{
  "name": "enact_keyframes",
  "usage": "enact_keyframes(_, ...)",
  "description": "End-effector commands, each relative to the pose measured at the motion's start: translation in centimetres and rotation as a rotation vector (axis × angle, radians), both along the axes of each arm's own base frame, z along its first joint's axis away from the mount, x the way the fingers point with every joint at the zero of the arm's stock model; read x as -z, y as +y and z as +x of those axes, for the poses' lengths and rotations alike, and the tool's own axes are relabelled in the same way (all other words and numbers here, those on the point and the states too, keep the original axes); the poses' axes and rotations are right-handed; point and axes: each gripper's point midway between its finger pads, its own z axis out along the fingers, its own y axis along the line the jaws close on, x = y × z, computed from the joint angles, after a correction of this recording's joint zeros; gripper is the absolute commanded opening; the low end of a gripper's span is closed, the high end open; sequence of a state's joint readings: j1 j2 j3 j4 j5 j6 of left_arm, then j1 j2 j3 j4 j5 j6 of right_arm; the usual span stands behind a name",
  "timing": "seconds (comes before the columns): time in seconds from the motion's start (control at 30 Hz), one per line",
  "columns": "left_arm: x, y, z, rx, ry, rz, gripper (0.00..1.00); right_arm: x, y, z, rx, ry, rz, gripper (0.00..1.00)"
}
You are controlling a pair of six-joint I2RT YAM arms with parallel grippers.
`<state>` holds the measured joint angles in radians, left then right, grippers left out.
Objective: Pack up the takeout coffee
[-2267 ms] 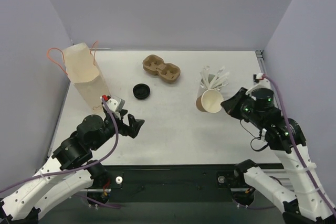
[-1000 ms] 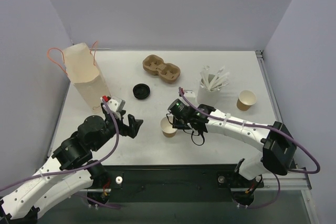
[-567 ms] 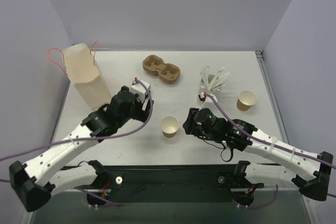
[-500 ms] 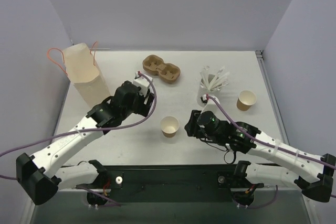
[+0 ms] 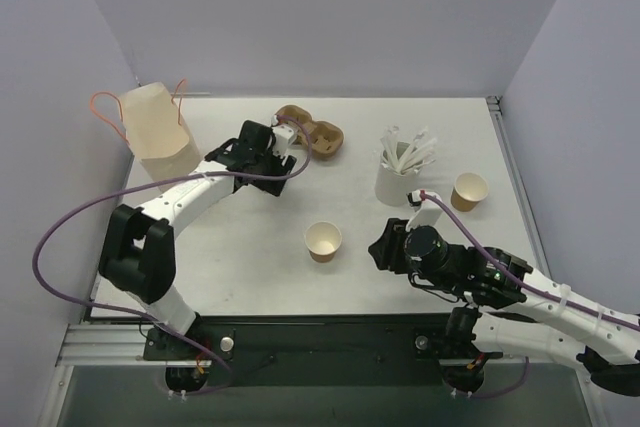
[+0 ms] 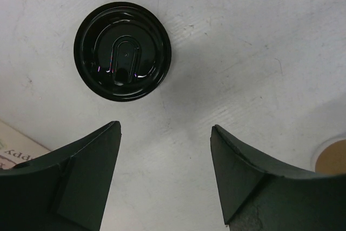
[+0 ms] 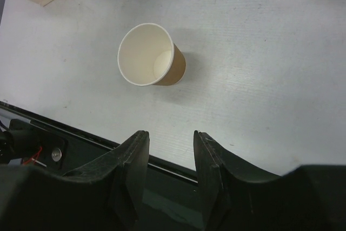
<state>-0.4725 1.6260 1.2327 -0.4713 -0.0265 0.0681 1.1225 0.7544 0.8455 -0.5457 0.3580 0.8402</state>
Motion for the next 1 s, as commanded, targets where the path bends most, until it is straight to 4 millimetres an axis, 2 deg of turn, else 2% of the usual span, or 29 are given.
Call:
enact_keyframes(0.0, -1.2, -0.6, 3.2, 0.034, -0.035, -0.044, 0.77, -0.4, -0.6, 0.3, 0.026, -0.024, -0.021, 0.39)
enact_keyframes(0.23, 1.9, -0.8, 4.4, 0.053, 0.036, -0.025, 0.72, -0.7, -0.4, 0.3, 0.013, -0.025, -0.038, 0.39)
enact_keyframes(0.43, 3.2, -1.4, 4.8, 0.082, 0.07, -0.029, 0.67, -0.9, -0.6, 0.4, 0.019, -0.034, -0.044, 0.39)
enact_keyframes(0.67, 3.8, -1.3, 5.8, 0.081, 0.053, -0.007, 0.64, -0.5, -0.7, 0.3, 0.023, -0.026, -0.05, 0.39)
enact_keyframes(0.97, 5.0, -1.3, 5.9, 0.085, 0.075, 0.004, 0.54, -0.5, -1.0, 0.3, 0.03, -0.031, -0.055, 0.39)
